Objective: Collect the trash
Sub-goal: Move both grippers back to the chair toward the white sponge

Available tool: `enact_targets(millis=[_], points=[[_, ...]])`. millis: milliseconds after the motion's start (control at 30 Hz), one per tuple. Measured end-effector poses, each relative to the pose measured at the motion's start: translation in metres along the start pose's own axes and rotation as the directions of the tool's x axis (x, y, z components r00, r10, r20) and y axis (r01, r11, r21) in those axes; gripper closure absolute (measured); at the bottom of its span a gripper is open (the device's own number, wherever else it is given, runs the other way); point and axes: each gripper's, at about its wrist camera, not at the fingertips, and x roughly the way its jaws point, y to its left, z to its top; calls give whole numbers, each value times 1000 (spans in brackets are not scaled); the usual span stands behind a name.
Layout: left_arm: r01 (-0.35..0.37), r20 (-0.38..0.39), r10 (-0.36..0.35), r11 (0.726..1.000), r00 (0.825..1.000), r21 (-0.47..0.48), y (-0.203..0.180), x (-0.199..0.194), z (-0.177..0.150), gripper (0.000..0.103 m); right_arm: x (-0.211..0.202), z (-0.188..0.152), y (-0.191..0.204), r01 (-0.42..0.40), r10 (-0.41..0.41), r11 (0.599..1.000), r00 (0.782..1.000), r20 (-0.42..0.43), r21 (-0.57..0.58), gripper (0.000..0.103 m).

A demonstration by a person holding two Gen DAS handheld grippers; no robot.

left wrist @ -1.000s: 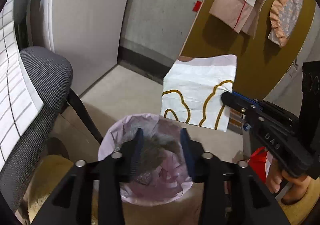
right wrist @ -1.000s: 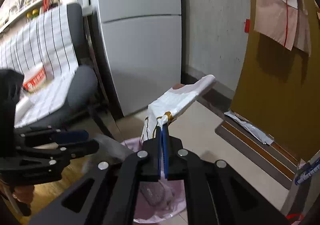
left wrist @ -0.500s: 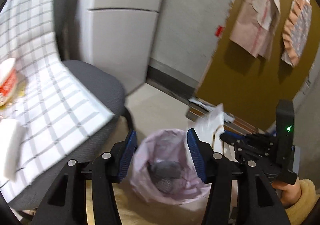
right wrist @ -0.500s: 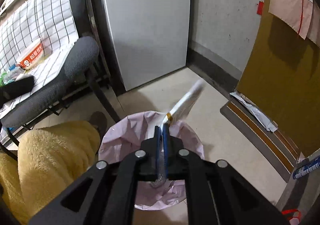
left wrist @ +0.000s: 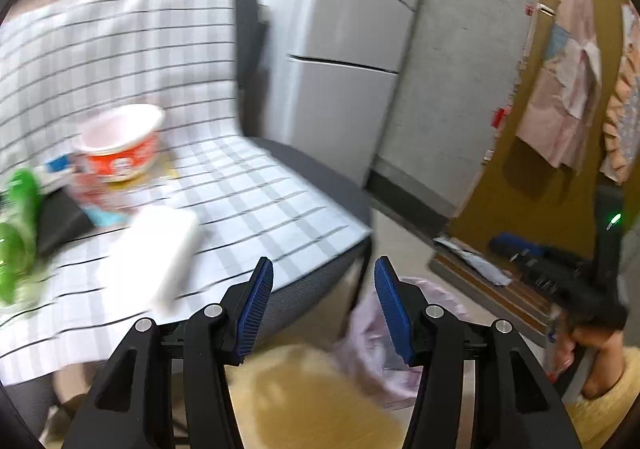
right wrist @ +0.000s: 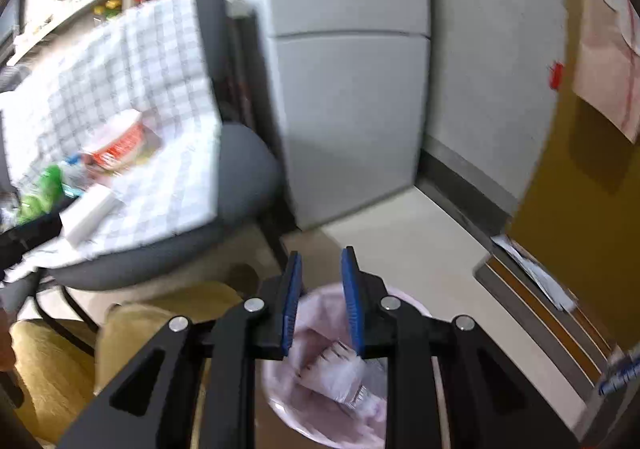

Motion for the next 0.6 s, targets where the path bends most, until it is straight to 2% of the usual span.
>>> enact_targets(millis=[100, 267, 333, 400, 433, 467, 533, 600], points=[[-84, 20, 85, 996, 996, -37, 27, -24, -7, 49, 0, 11, 23, -90, 90, 996, 996, 10, -23, 82], [-243, 43, 250, 962, 967, -120, 77, -62, -16, 49, 14, 27, 80, -262, 260, 961, 965, -34, -86, 80], [-284, 46, 294, 946, 955, -157, 93, -71, -18, 48, 23, 31, 103, -328, 324, 940, 944, -58, -95, 68], [-320, 46, 333, 929, 942, -186, 107, -78, -22, 48, 34, 34, 128, -385, 377, 917, 921, -95, -103, 59], [-349, 43, 364, 915, 930, -200, 114, -80, -23, 48, 41, 36, 145, -402, 392, 908, 914, -106, -115, 54], [-370, 41, 386, 905, 922, -209, 119, -81, -25, 48, 43, 35, 157, -405, 392, 906, 913, -111, -128, 51], [-392, 31, 409, 891, 912, -231, 129, -83, -29, 48, 50, 34, 187, -412, 397, 897, 910, -116, -162, 31], [-395, 18, 413, 881, 910, -259, 139, -84, -33, 48, 58, 31, 218, -410, 394, 889, 912, -117, -205, 25]])
